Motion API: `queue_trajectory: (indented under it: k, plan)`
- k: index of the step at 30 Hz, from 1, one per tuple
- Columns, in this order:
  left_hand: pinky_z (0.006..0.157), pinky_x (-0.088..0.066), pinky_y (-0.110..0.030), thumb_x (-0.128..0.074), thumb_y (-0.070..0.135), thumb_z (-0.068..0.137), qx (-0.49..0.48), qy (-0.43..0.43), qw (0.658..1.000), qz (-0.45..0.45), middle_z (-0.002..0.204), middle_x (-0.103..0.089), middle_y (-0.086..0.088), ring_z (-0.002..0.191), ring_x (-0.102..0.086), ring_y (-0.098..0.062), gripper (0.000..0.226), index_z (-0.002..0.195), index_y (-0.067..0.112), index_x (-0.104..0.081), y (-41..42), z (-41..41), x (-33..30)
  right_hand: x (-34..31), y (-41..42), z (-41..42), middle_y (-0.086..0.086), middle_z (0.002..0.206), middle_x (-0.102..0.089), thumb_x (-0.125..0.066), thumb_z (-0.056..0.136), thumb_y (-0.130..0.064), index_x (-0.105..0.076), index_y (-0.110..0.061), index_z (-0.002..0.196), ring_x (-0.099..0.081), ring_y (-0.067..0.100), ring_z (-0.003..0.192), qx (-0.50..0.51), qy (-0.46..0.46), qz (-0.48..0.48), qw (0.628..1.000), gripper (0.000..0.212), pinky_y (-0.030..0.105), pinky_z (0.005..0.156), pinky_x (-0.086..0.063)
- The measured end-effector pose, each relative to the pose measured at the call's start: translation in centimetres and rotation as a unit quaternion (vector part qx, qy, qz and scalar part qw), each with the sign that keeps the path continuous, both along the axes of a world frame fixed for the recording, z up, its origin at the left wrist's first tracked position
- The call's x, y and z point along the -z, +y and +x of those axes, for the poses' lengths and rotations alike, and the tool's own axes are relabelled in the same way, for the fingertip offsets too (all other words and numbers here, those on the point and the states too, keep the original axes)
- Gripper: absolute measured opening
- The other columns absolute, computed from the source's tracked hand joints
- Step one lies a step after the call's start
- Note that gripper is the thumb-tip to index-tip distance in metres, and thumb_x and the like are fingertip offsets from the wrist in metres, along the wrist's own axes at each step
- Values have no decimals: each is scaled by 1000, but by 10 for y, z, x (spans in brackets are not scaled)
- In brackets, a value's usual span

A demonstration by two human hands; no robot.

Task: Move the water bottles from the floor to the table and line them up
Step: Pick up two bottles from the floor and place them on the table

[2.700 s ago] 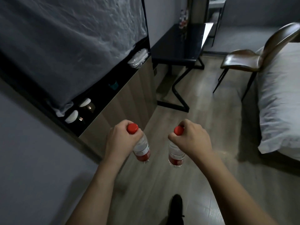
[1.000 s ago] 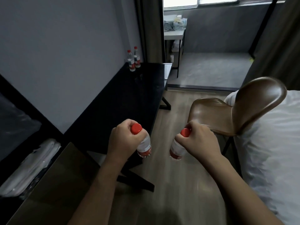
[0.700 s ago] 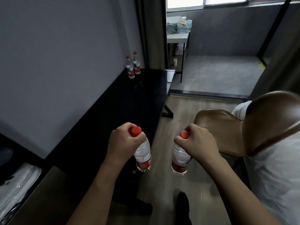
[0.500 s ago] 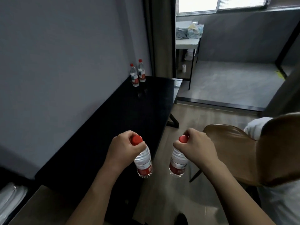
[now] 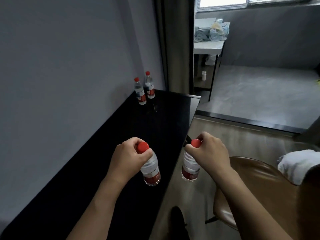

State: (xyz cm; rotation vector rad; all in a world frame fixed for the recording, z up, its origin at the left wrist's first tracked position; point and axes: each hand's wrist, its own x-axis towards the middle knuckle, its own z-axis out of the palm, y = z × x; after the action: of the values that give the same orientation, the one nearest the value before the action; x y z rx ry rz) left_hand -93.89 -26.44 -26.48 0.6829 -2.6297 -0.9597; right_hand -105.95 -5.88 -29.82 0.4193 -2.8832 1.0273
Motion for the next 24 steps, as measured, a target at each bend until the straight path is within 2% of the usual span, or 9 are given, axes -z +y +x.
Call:
queue_trajectory:
  k: [6,8,11,15,21,24]
  plan:
    - [57,-55,-18,-75,40,77,-16,-2,999,33,73,-67,17,67,-64,1,12,79,33,-65,-44,-83,25,18,-48,-88,-14,70,-54,-60,68,-51,-57,-27,82,-50,10,63,-28,-37,60,997,28,26,56,-35]
    - [54,-51,-12,-74,38,77,-20,2,999,37,73,-66,19,68,-63,3,11,79,33,-64,-61,-115,29,16,-66,-123,-12,71,-55,-61,69,-50,-57,-26,82,-53,12,66,-36,-39,73,996,28,28,58,-39]
    - [55,-46,-7,-73,38,77,-23,19,999,39,76,-64,26,69,-62,6,12,78,33,-63,-79,-158,32,12,-90,-174,-12,71,-54,-62,70,-48,-55,-26,82,-52,13,67,-39,-22,62,997,26,28,57,-36]
    - [53,-44,-6,-73,40,75,-41,23,998,38,77,-63,29,68,-62,7,13,79,34,-61,-102,-203,32,7,-123,-231,-10,74,-54,-63,70,-49,-54,-27,85,-51,16,70,-50,-4,53,997,28,29,62,-36]
    - [52,-44,-12,-69,43,75,-67,7,998,4,67,-64,14,68,-60,5,13,78,33,-61,-138,-279,26,4,-178,-323,-7,72,-54,-62,67,-51,-57,-26,82,-50,18,71,-58,-7,38,998,30,30,64,-37]
    - [51,-42,-10,-69,44,76,-79,-3,997,-6,66,-63,16,69,-60,6,14,77,33,-60,-149,-315,31,12,-202,-363,-8,72,-54,-63,67,-51,-60,-25,83,-52,18,72,-78,-16,26,997,31,30,65,-38]
